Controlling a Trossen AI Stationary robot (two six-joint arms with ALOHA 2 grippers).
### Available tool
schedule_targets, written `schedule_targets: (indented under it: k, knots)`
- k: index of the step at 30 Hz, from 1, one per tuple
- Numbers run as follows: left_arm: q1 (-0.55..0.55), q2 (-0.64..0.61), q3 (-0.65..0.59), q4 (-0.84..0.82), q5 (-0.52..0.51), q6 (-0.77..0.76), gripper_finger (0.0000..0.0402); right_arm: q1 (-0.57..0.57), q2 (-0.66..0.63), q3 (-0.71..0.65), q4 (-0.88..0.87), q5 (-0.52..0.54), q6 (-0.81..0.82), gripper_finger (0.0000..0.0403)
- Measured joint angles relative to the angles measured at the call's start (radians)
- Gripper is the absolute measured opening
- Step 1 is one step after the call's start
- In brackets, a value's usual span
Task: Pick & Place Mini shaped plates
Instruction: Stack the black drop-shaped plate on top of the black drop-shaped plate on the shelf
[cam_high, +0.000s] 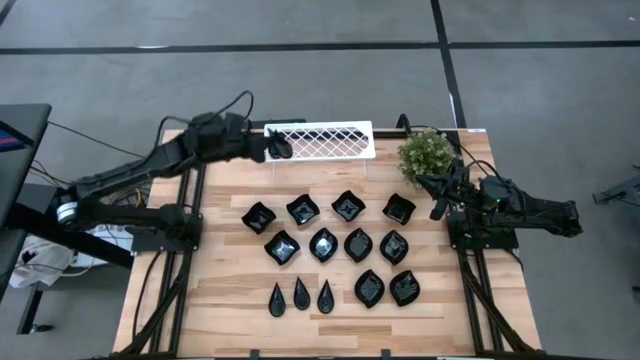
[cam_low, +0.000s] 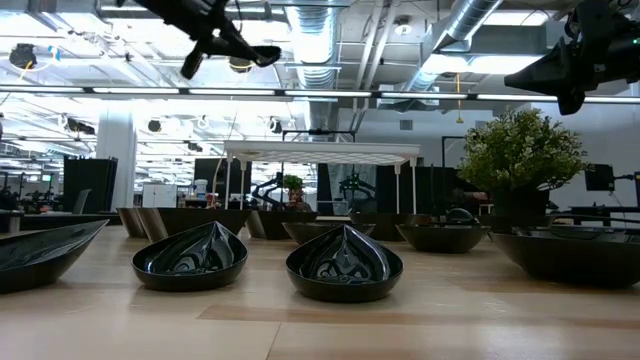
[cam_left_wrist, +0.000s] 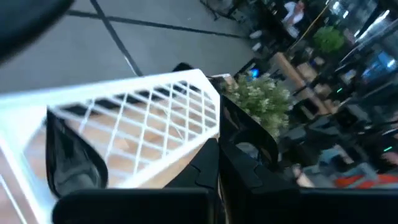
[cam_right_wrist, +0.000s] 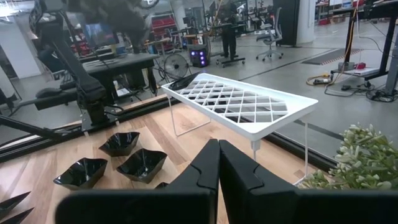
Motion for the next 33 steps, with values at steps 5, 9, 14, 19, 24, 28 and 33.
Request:
schedule_targets:
  k: [5, 9, 14, 19, 24, 28, 33]
  knots:
    - [0.049, 0.158, 0.188, -0.193, 0.034, 0.156, 0.0006, 0.000, 0.000, 0.000, 0.000, 0.000, 0.000, 0.0001]
    - [0.083, 0.262, 0.335, -0.345, 0.051, 0.280, 0.0006, 0.000, 0.000, 0.000, 0.000, 0.000, 0.000, 0.0001]
    - [0.144, 0.357, 0.474, -0.493, 0.052, 0.417, 0.0006, 0.000, 0.000, 0.000, 0.000, 0.000, 0.000, 0.0001]
    - [0.200, 0.414, 0.512, -0.572, 0.050, 0.489, 0.0007, 0.000, 0.000, 0.000, 0.000, 0.000, 0.000, 0.0001]
    - [0.219, 0.456, 0.512, -0.628, 0.050, 0.542, 0.0008, 0.000, 0.000, 0.000, 0.000, 0.000, 0.000, 0.0001]
    - [0.219, 0.477, 0.512, -0.625, 0.050, 0.551, 0.0009, 0.000, 0.000, 0.000, 0.000, 0.000, 0.000, 0.0001]
    - [0.220, 0.486, 0.489, -0.628, 0.050, 0.564, 0.0009, 0.000, 0.000, 0.000, 0.000, 0.000, 0.000, 0.0001]
